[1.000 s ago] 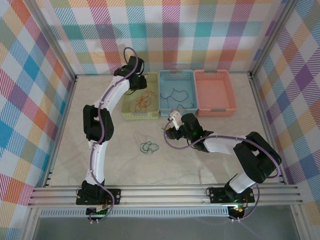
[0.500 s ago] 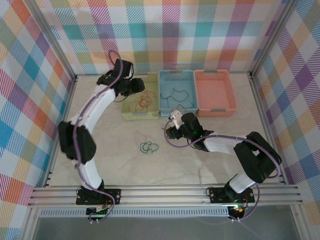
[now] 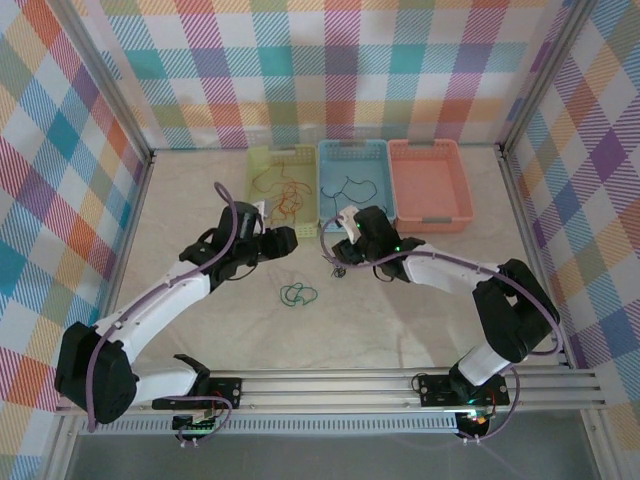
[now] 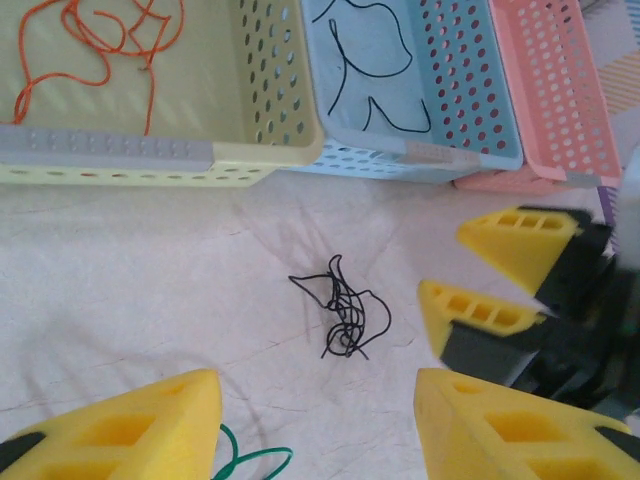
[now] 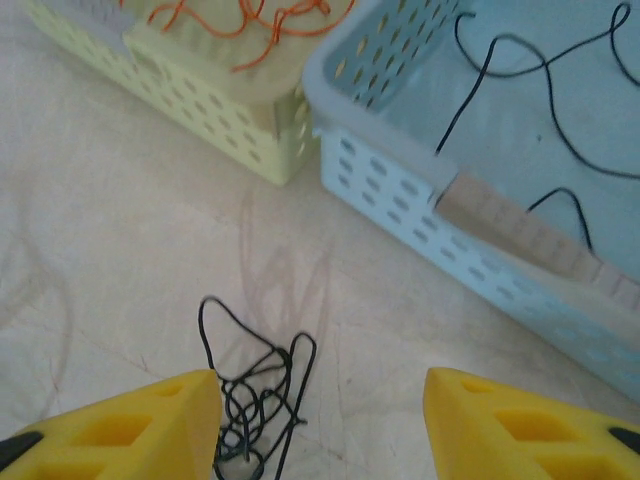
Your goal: Untangle the cables
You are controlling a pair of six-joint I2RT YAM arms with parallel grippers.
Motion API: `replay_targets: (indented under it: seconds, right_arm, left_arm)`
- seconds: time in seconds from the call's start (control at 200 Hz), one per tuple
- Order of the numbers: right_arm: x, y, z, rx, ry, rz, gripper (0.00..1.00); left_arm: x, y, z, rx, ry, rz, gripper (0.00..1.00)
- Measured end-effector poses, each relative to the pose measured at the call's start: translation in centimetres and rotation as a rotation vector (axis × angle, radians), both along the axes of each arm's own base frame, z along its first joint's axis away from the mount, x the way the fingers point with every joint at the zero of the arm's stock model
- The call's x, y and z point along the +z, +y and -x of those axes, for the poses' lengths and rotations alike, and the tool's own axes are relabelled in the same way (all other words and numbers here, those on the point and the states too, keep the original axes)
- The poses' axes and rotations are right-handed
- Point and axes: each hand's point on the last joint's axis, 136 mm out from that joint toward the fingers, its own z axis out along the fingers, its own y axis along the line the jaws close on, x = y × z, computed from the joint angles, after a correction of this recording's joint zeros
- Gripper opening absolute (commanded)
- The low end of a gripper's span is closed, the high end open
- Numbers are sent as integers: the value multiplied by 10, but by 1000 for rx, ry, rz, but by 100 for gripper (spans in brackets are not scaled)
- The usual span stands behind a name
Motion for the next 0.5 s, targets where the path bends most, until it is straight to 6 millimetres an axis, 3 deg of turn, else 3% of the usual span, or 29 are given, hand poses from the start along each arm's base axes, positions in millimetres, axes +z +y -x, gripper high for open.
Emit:
replay_targets:
  seconds: [0.155, 0.5]
  right_arm:
    - [5, 1, 1, 6, 36, 17, 53]
    - [-52, -6, 17, 24, 238, 158, 51]
  left_arm:
    - [-1, 4, 6, 13, -91, 37, 54]
    - [-14, 6, 6, 33, -127, 51, 53]
